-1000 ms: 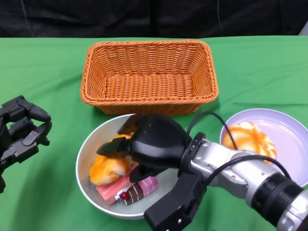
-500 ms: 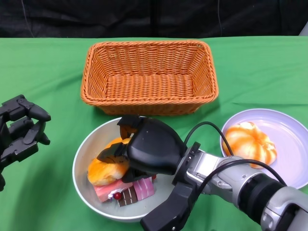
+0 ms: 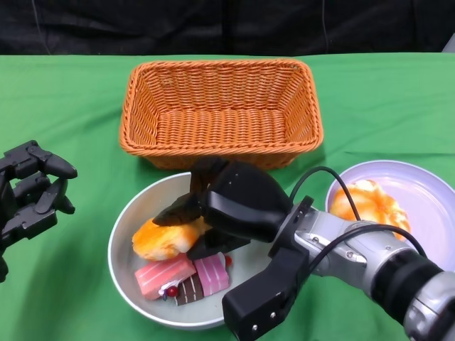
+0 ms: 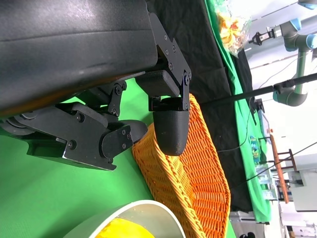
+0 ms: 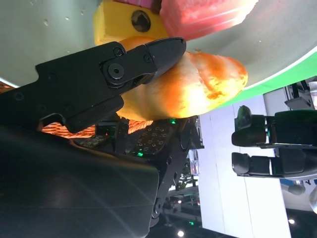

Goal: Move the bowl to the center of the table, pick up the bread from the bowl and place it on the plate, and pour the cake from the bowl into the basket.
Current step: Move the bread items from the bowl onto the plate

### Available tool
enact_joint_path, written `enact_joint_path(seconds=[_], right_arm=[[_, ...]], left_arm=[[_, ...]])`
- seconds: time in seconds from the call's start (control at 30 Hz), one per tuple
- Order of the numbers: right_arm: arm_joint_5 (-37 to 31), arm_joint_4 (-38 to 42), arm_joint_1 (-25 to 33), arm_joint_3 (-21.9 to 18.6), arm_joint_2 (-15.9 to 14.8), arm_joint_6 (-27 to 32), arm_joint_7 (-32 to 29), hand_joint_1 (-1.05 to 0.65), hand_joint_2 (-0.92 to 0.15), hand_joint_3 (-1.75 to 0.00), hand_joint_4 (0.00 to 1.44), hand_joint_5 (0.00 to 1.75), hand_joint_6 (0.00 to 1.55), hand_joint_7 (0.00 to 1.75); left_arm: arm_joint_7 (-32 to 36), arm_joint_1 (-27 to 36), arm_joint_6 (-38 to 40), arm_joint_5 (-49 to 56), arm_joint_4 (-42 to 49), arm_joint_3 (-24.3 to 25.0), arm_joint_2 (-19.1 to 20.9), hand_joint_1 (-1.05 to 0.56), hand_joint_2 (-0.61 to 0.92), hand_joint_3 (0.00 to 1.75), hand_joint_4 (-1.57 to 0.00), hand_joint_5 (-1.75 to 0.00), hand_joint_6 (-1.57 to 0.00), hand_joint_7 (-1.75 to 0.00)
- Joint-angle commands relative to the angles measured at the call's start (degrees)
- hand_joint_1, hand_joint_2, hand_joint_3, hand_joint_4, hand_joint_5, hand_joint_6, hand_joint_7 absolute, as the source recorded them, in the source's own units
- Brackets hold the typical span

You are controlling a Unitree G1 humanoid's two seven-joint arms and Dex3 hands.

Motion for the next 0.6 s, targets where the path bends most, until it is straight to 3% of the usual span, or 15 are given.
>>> enact_joint_path(seconds=[0.03,0.23,0.43,0.6], right_arm=[[9.4,-13.7,4.2,-7.7,-3.6,-1.4,5.9,-0.31,-0.89,0.0,0.75,1.2,1.15,0.05],[16.9,-28.0,10.2,-13.8,-4.5,3.5,16.3,-0.3,-0.92,-0.04,0.71,1.37,1.17,0.09],[17.9,-40.8,16.5,-19.1,-5.6,8.0,20.3,-0.24,-0.87,0.0,0.77,1.24,1.19,0.14],[19.8,-45.3,20.8,-23.2,-6.9,8.9,22.1,-0.2,-0.84,0.0,0.78,1.2,1.17,0.13]], left_arm=[[0.2,-0.6,-0.3,0.3,0.3,0.1,1.0,0.01,0.81,0.61,-0.67,-1.56,-0.71,-1.18],[-0.9,-0.7,0.2,-0.7,0.1,0.2,0.7,0.01,0.85,0.55,-0.65,-1.55,-0.71,-1.16],[-0.2,-0.8,0.0,-0.7,0.1,0.0,0.3,0.04,0.85,0.56,-0.68,-1.48,-0.74,-1.07],[0.1,-0.8,0.1,-0.8,-0.1,0.1,0.0,0.04,0.83,0.57,-0.68,-1.41,-0.78,-0.89]])
